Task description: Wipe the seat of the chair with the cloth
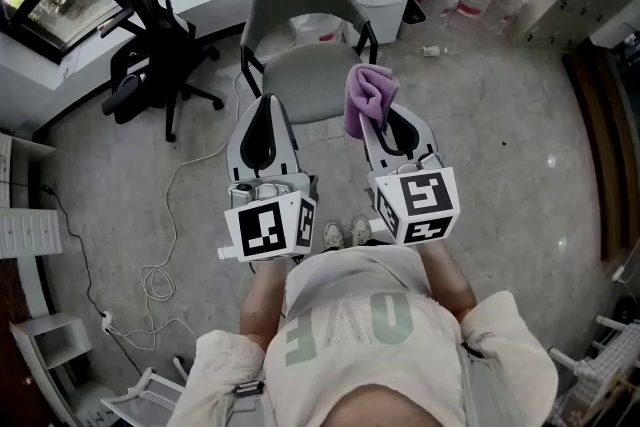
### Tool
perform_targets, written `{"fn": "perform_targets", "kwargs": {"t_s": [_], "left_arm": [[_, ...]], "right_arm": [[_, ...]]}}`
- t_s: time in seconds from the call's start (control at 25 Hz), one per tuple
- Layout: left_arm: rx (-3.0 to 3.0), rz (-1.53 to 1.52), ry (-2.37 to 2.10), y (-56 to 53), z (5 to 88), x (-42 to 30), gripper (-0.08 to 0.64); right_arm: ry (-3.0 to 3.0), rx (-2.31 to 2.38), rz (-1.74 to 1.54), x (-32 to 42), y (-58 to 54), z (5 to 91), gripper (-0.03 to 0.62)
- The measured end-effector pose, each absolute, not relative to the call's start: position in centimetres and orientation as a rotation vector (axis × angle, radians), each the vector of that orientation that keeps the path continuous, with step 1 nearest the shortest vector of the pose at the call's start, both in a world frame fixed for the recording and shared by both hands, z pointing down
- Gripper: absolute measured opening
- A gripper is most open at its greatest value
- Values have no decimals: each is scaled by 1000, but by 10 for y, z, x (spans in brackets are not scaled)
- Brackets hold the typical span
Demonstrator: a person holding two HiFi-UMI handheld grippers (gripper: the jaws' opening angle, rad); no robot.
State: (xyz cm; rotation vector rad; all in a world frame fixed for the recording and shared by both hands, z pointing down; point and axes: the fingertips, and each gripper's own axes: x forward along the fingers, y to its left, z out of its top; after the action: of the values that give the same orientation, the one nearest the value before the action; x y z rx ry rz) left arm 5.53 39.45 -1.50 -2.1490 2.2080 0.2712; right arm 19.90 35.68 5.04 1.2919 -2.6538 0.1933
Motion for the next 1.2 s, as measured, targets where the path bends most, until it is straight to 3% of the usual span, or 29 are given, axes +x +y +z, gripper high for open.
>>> {"fn": "perform_targets", "kwargs": {"t_s": [1.2], "left_arm": [[-2154, 279, 2269, 385, 19, -15, 12]], "right_arm": [[-2622, 1234, 235, 149, 339, 79, 92]]}}
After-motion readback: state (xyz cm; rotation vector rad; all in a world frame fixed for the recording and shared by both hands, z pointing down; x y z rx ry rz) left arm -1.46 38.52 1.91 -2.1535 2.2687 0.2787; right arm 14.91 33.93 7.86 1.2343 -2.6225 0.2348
